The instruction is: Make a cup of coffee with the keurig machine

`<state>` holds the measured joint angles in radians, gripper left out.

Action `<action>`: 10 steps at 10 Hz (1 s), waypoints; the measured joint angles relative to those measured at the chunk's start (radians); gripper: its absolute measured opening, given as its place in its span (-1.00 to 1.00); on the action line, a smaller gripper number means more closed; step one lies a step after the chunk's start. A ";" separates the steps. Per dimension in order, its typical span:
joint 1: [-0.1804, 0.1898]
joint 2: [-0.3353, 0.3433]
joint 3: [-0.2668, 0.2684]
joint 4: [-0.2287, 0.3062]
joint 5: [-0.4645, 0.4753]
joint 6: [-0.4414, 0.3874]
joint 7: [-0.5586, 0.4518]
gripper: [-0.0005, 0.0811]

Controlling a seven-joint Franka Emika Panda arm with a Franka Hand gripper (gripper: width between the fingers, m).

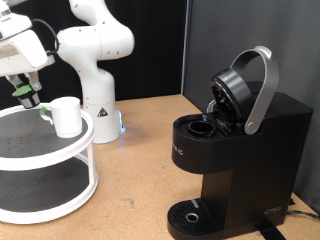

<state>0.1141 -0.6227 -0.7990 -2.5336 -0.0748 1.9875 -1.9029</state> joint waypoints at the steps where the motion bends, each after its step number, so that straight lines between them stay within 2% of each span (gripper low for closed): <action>1: 0.000 0.000 -0.004 -0.006 0.019 0.003 0.015 0.17; 4: 0.008 -0.004 -0.014 -0.052 0.231 0.108 0.104 0.17; 6: 0.031 -0.005 0.008 -0.061 0.346 0.159 0.187 0.17; 8: 0.044 -0.003 0.049 -0.065 0.384 0.221 0.259 0.17; 9: 0.044 -0.003 0.048 -0.065 0.382 0.214 0.255 0.17; 10: 0.045 -0.003 0.040 -0.062 0.390 0.173 0.255 0.17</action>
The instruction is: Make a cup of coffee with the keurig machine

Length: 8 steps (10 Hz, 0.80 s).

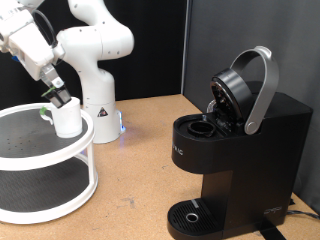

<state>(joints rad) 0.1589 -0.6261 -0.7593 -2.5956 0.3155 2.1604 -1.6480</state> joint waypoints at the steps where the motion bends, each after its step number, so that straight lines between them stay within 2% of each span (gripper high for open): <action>1: 0.003 0.000 -0.013 0.010 0.022 -0.069 0.011 0.17; 3: 0.024 0.001 -0.026 0.038 0.104 -0.179 0.065 0.17; 4: 0.038 0.001 -0.024 0.047 0.161 -0.185 0.104 0.17; 5: 0.046 0.001 -0.011 0.050 0.217 -0.158 0.149 0.17; 7: 0.047 0.000 0.043 0.043 0.249 -0.051 0.190 0.17; 8: 0.047 0.001 0.036 0.043 0.249 -0.078 0.190 0.17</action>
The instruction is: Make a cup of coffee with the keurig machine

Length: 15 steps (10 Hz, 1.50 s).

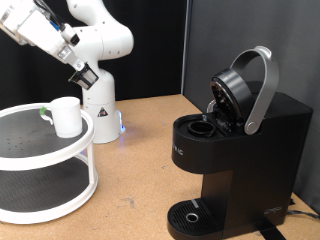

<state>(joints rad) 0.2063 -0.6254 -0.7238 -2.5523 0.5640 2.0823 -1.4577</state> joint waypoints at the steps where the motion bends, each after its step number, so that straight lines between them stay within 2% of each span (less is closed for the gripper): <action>1: 0.000 0.002 -0.008 0.002 0.000 -0.039 0.008 0.17; 3: 0.016 0.017 -0.011 0.016 0.041 -0.085 0.065 0.17; 8: 0.143 0.120 -0.011 0.122 0.126 -0.111 0.094 0.17; 10: 0.137 0.120 -0.007 0.117 0.105 -0.110 0.105 0.17; 12: 0.134 0.122 0.025 0.122 0.067 -0.099 0.165 0.17; 15: 0.158 0.141 0.075 0.168 0.067 -0.108 0.266 0.17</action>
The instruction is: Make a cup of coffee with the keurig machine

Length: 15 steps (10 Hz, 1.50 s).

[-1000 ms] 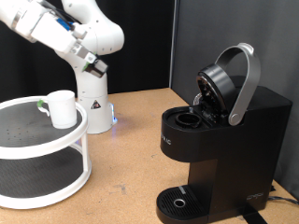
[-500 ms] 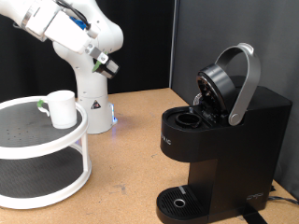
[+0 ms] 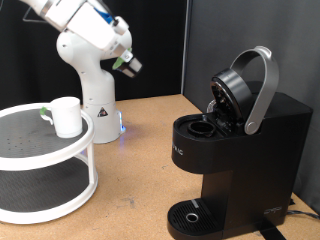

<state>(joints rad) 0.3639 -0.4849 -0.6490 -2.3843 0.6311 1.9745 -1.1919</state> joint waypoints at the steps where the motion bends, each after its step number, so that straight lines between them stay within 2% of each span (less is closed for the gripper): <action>1: 0.011 0.015 0.009 0.025 -0.003 -0.023 0.017 0.17; 3: 0.028 0.065 0.016 0.080 -0.012 -0.075 0.027 0.17; 4: 0.027 0.064 0.016 0.077 -0.008 -0.070 0.027 0.17; 7: 0.030 0.067 0.040 0.075 0.012 0.017 0.037 0.17; 12: 0.079 0.170 0.067 0.176 0.026 -0.019 0.095 0.17; 15: 0.092 0.200 0.069 0.192 0.082 0.007 0.070 0.17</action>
<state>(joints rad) 0.4558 -0.2849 -0.5802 -2.1919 0.7133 1.9813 -1.1216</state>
